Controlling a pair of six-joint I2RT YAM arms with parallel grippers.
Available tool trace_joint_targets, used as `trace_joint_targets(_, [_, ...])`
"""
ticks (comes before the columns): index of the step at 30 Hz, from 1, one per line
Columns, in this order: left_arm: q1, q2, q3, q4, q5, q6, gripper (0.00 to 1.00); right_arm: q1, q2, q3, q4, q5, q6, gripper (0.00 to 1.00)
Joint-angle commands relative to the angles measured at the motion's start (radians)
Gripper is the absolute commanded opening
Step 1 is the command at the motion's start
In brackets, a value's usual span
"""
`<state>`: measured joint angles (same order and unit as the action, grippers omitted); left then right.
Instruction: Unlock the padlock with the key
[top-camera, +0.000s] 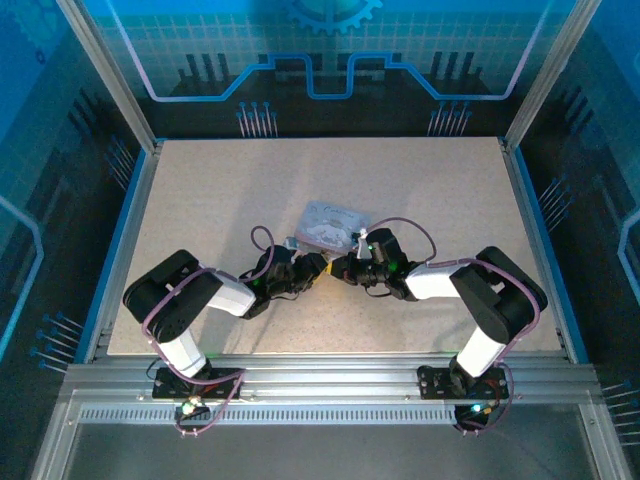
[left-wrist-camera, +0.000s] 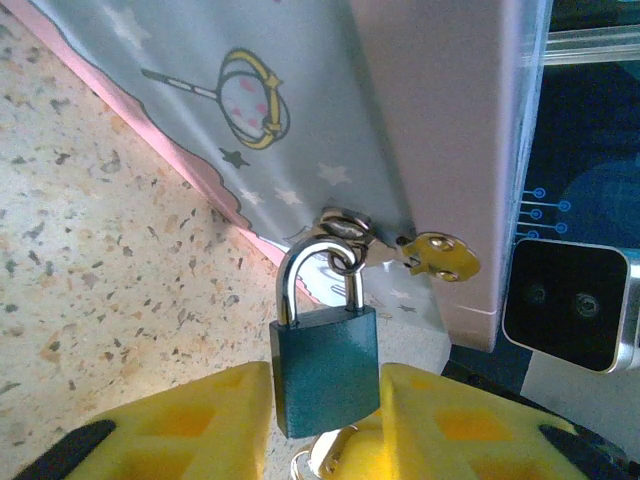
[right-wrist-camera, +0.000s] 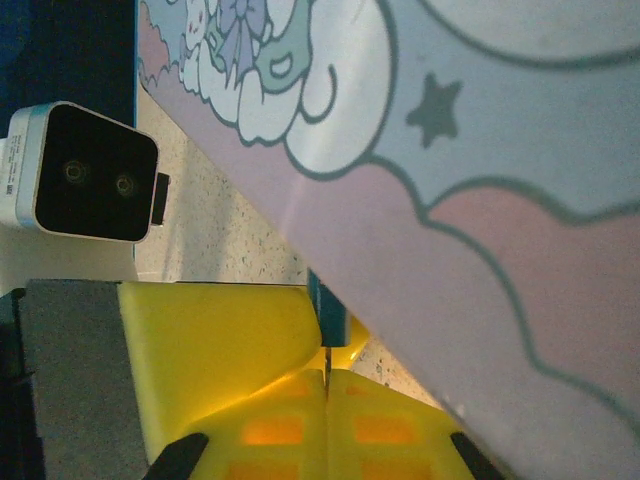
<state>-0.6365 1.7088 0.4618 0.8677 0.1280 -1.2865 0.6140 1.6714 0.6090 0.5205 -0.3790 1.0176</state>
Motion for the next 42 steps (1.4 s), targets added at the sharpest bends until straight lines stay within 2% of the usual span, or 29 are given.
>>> trace_joint_targets(1, [0.001, 0.018, -0.012, 0.020, -0.013, -0.015, 0.30, -0.014, 0.019, -0.015, -0.002, -0.023, 0.036, 0.00])
trace_joint_targets(5, [0.001, 0.016, -0.011, 0.022, -0.016, -0.016, 0.20, -0.017, 0.018, -0.017, -0.002, -0.023, 0.038, 0.01])
trace_joint_targets(14, [0.001, 0.015, -0.008, 0.022, -0.016, -0.017, 0.11, -0.029, 0.007, -0.037, 0.023, -0.029, 0.033, 0.08])
trace_joint_targets(27, [0.003, 0.014, 0.005, 0.010, -0.014, -0.017, 0.08, -0.043, -0.047, -0.068, -0.015, -0.006, -0.014, 0.28])
trace_joint_targets(33, [0.001, 0.012, 0.005, 0.009, -0.014, -0.014, 0.09, -0.054, -0.108, -0.071, -0.109, 0.026, -0.085, 0.37])
trace_joint_targets(42, [0.001, 0.002, 0.002, -0.008, -0.020, -0.011, 0.10, -0.054, -0.241, -0.022, -0.348, 0.138, -0.311, 0.52])
